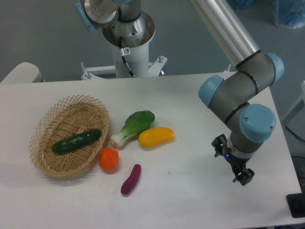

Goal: Place the cucumber in the basket

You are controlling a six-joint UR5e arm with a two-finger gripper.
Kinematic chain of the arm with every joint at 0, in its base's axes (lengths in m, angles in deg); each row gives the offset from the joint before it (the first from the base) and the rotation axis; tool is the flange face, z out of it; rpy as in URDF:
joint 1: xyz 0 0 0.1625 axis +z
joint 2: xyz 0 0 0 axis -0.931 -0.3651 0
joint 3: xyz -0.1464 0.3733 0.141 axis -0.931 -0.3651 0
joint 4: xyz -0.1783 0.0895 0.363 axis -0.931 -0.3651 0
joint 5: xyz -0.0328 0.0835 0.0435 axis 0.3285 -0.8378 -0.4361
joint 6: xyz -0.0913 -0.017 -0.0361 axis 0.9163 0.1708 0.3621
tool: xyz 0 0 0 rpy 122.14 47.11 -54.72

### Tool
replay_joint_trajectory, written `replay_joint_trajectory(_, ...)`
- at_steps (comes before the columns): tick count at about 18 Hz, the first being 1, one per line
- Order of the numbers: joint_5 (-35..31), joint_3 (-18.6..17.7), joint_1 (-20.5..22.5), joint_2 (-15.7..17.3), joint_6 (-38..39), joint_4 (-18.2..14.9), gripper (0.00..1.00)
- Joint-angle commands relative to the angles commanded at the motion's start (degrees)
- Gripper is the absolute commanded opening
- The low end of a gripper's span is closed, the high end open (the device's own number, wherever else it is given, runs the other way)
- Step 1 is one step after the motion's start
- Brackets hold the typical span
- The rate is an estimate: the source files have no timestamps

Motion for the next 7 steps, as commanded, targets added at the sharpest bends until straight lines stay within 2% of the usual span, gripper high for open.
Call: replay_joint_trajectory(7,0.0,-0.44,-0.09,0.18,0.0,0.18,1.0)
